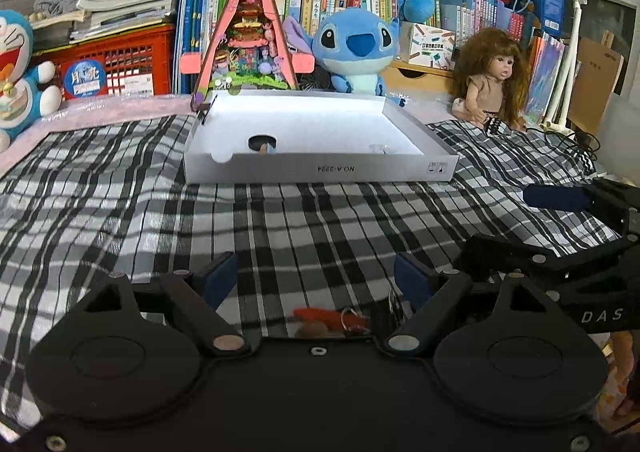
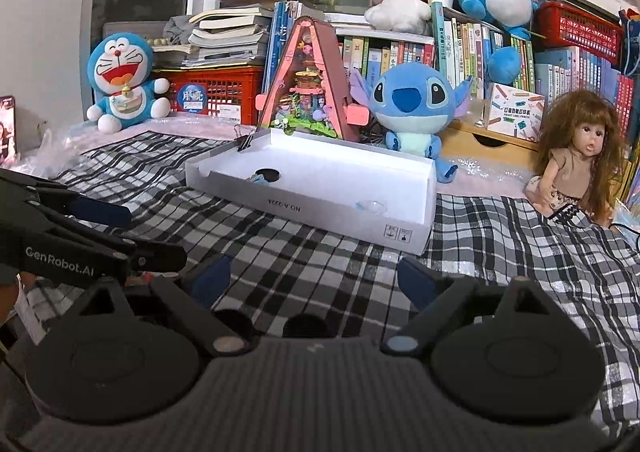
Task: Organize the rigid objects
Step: 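Withdraw both tools from the tray toward the red marker and brown balls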
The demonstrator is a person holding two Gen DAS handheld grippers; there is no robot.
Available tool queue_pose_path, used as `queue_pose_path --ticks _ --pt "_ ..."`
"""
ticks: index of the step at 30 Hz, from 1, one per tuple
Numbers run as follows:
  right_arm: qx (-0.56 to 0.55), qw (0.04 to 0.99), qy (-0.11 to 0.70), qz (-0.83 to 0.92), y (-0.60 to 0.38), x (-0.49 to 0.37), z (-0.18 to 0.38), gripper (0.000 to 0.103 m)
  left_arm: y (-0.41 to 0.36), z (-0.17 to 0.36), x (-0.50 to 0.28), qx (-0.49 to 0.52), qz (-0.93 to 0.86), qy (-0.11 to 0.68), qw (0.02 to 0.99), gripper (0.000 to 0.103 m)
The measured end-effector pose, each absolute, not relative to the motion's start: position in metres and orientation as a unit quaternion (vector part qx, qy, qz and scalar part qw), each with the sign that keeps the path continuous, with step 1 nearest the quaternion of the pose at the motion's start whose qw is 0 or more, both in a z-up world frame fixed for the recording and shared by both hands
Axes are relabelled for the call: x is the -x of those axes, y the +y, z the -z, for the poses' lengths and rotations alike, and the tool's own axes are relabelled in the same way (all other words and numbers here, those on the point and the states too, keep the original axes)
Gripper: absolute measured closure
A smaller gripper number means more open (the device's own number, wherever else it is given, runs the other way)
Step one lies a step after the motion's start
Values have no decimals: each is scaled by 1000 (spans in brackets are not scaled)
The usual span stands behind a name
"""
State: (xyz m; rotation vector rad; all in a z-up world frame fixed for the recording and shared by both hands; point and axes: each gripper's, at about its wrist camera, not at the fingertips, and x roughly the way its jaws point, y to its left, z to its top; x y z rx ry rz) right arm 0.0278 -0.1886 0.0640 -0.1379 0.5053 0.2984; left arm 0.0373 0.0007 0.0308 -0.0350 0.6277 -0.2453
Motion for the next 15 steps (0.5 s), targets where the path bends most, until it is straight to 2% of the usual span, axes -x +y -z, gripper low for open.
queue_pose_path --ticks 15 --pt "68 957 246 -139 -195 -2 -48 7 1 -17 -7 12 114 303 946 19"
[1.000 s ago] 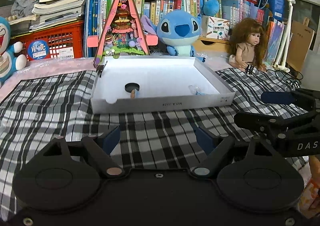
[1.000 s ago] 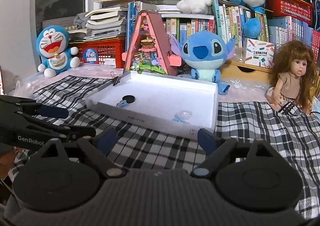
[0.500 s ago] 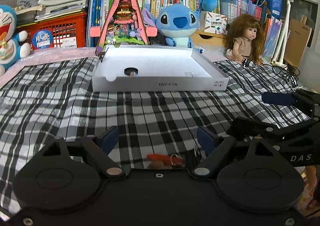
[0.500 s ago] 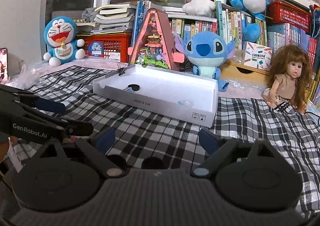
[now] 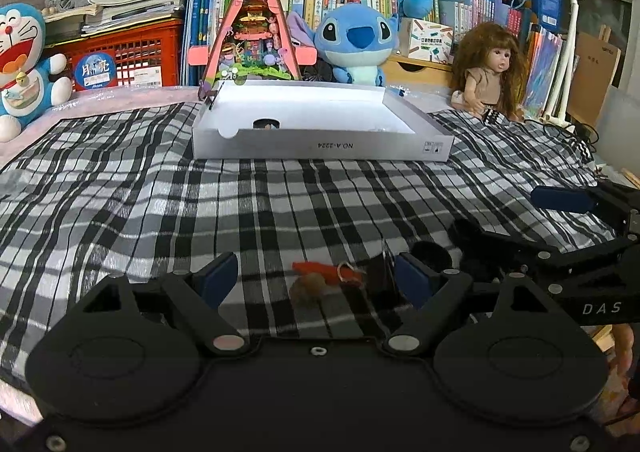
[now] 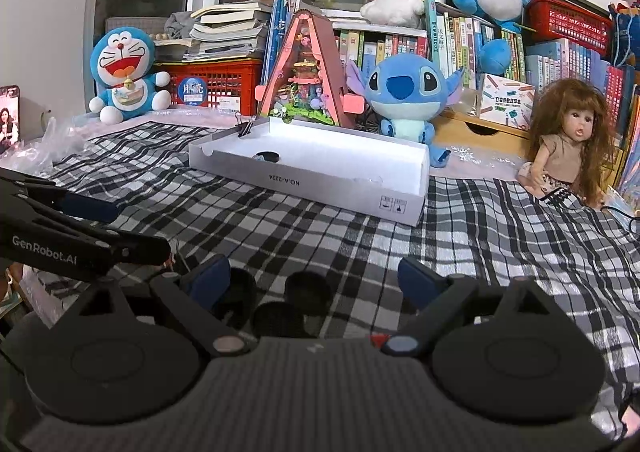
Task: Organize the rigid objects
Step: 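Withdraw both tools from the tray toward the red marker and brown balls, then grasp a brown ball with the left tool while the right tool grasps a black round cap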
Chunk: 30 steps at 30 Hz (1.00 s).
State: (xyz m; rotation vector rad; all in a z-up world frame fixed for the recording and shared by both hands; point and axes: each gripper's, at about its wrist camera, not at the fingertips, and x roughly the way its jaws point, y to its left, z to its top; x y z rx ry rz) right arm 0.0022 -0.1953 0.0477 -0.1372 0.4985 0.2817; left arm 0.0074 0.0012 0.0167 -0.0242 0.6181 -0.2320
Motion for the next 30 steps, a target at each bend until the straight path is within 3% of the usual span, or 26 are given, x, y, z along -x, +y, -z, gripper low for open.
queue_pose_path --ticks 12,24,26,30 --pt "74 955 261 -124 -206 11 -33 7 -2 -6 6 2 116 308 944 23" --pt "72 952 265 -132 -204 18 -29 8 0 -4 4 -10 104 309 945 64" --pt "78 951 265 -138 -201 18 -29 12 0 -3 3 -13 102 308 946 76" --pt "88 948 268 -147 -194 17 -28 20 -2 -4 0 -17 101 309 946 78"
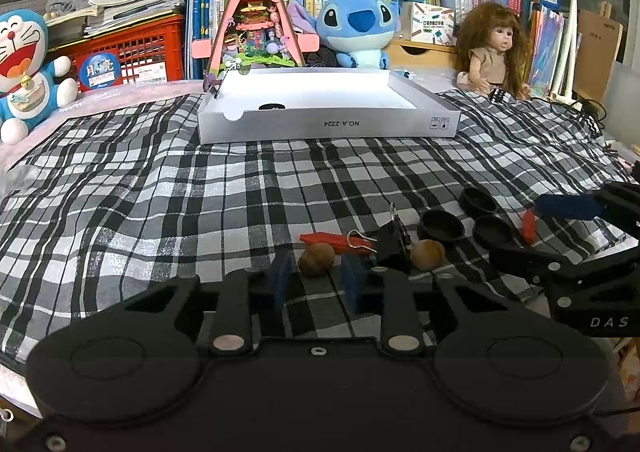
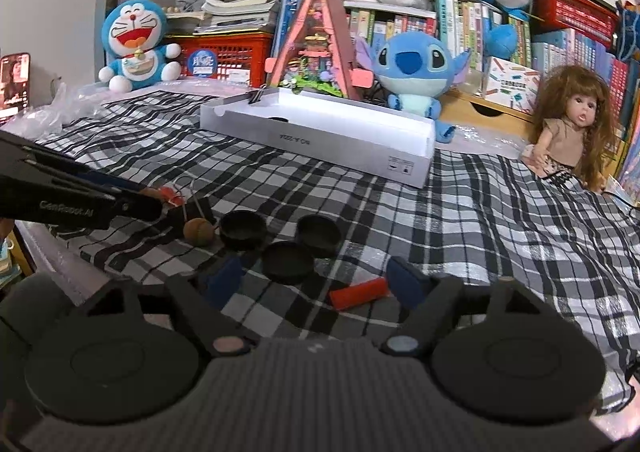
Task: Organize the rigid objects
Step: 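Grasp a brown ball with the left tool while the right tool grasps a black round cap, then carry the brown ball and black cap over the white tray with both tools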
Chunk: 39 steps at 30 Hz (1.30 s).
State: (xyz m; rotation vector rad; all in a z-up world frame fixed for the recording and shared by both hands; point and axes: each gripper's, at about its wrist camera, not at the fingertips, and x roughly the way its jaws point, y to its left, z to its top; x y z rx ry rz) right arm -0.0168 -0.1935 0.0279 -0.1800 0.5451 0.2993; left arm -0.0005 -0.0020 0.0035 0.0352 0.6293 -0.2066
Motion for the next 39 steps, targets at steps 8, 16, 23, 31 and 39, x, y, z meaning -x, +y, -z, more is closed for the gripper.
queue_pose_path --ticks 8,16,23,31,39 --pt "94 941 280 -164 -184 14 -26 49 -2 -3 -3 -16 102 310 945 85" --pt "83 940 289 -164 -181 13 -26 67 1 -5 -3 -3 101 314 944 85" --pt "67 944 286 -150 -186 12 -34 68 3 -13 -3 8 95 309 946 85" --pt "43 950 284 -125 -195 2 -44 68 10 -24 -12 22 91 304 948 85" --pt "12 952 289 -102 -206 -15 -57 68 17 -33 -30 38 88 305 948 85"
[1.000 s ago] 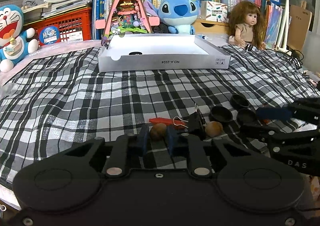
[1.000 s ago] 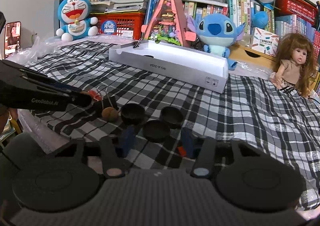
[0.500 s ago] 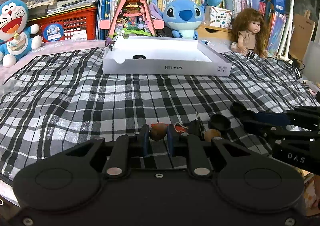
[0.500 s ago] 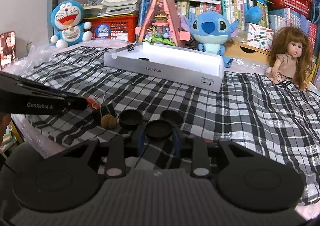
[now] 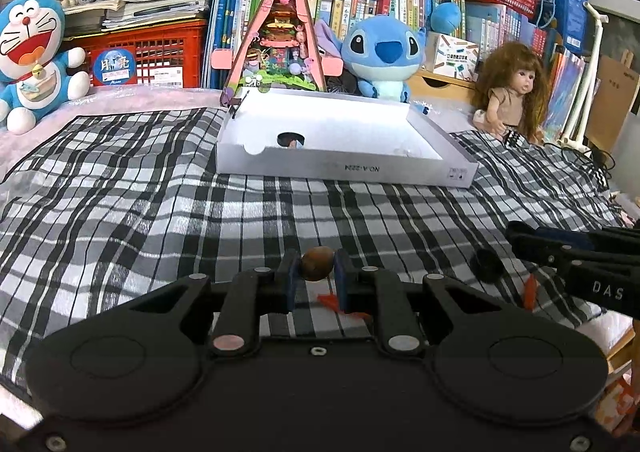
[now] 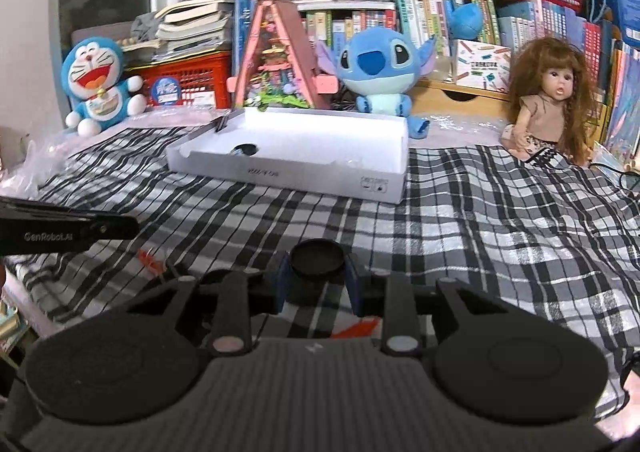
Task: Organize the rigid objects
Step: 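Carry the brown ball and black cap over the white tray with both tools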
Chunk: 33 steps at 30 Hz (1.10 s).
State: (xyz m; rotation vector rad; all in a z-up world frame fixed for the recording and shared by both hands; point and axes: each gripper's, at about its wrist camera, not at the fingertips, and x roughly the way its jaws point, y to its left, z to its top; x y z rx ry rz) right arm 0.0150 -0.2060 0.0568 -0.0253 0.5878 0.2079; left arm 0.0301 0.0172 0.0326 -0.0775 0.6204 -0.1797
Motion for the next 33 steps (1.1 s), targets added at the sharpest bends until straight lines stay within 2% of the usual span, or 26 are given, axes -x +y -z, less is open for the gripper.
queue_pose_path --ticks 18,33 --pt "-45 948 306 -79 -227 -78 -82 68 16 -71 -91 43 88 279 955 85" --pt "-81 940 322 -78 -231 -125 -93 68 14 -75 -151 58 75 305 948 85"
